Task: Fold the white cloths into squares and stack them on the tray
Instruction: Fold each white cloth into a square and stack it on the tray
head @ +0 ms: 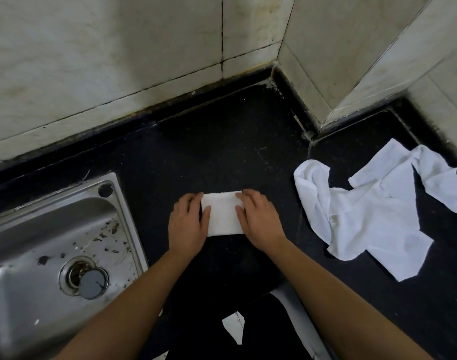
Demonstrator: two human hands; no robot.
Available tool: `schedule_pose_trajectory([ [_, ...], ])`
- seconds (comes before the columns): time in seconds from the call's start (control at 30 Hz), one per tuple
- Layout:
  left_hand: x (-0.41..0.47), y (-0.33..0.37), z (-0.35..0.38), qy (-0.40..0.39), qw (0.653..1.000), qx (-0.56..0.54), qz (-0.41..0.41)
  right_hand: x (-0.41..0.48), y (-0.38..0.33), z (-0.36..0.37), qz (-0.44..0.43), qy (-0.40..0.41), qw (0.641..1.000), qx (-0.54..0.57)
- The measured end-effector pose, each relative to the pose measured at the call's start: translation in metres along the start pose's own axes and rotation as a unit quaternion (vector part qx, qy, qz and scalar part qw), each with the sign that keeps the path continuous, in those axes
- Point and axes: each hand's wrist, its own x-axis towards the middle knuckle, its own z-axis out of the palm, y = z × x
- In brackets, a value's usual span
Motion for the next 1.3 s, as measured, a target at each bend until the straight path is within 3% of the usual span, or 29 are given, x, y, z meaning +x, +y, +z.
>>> schedule_pose_trajectory([
  [0.07,-0.008,-0.008,0.004,-0.034,0.986,0.103,0.124,-0.009,0.003,0.007,-0.085,-0.018,0.993,-0.076],
  [0.13,-0.007,-0.017,0.007,-0.114,0.961,0.174,0.185,-0.009,0.009,0.012,-0.115,-0.089,0.981,-0.128],
  [0.27,0.010,-0.034,0.011,-0.200,0.929,0.235,0.205,0.000,0.024,0.016,-0.111,-0.169,0.965,-0.166],
  [0.43,0.009,-0.042,0.013,-0.231,0.922,0.234,0.205,-0.002,0.026,0.021,-0.106,-0.177,0.966,-0.154],
  [0.6,0.013,-0.030,0.002,-0.256,0.924,0.212,0.188,-0.004,0.019,0.011,-0.092,-0.176,0.974,-0.109],
  [0.73,0.022,-0.010,-0.012,-0.177,0.954,0.174,0.168,-0.027,0.015,-0.002,0.049,-0.065,0.996,0.023],
  [0.97,0.051,0.009,-0.012,-0.187,0.969,0.105,0.121,-0.046,0.022,-0.005,0.051,-0.071,0.996,-0.037],
  [1.1,0.030,0.002,-0.014,-0.178,0.977,0.084,0.084,-0.051,0.019,-0.005,0.114,-0.055,0.992,-0.015],
  [1.3,-0.029,0.001,-0.014,-0.152,0.978,-0.082,-0.121,-0.053,0.004,-0.015,0.244,-0.056,0.959,0.131],
])
